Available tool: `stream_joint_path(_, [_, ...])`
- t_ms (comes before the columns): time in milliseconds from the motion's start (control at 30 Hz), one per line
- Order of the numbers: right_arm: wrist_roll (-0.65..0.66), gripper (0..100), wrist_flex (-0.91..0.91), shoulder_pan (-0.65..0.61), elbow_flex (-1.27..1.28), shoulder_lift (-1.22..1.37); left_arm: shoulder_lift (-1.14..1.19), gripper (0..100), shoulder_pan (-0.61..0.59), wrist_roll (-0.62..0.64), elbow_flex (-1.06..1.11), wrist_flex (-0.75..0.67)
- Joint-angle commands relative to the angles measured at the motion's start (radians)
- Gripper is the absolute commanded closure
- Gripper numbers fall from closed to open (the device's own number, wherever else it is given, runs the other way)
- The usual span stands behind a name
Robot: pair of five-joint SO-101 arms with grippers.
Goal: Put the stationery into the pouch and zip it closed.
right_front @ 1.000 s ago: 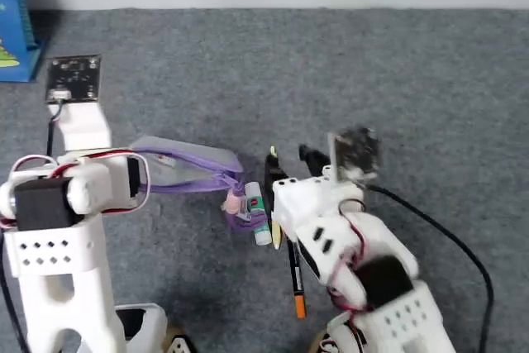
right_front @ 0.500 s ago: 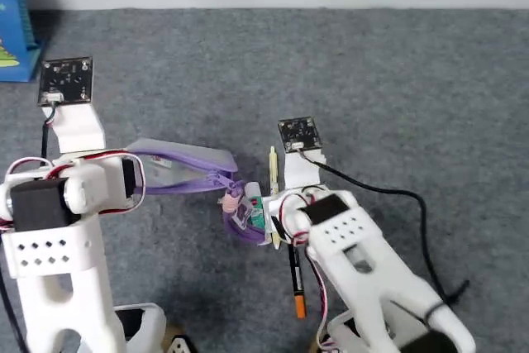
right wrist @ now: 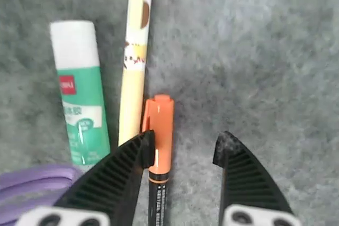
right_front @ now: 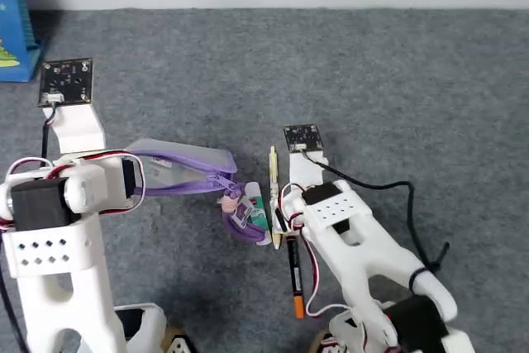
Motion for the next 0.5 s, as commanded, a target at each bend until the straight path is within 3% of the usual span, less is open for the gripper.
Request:
stream_joint_path(0, [0.014,81.9,-0.039,-0.010,-0.057,0.036,-0.008,99,-0.003,-0.002,-0.005,-0.002])
stream_joint_path(133, [0.017,83.5,-0.082,-0.012,-0.060,0.105,-0.008,99,-0.003,-0.002,-0.005,-0.002])
stream_joint_path(300, [0.017,99.7,-0.085,-0.012,-0.071,0.151,-0.008,99,-0.003,-0.002,-0.005,-0.002])
stream_joint_path(467, [0.018,99.1,0.015,-0.004,-0.112,0.097,-0.008,99,-0.003,-0.002,-0.004,-0.002])
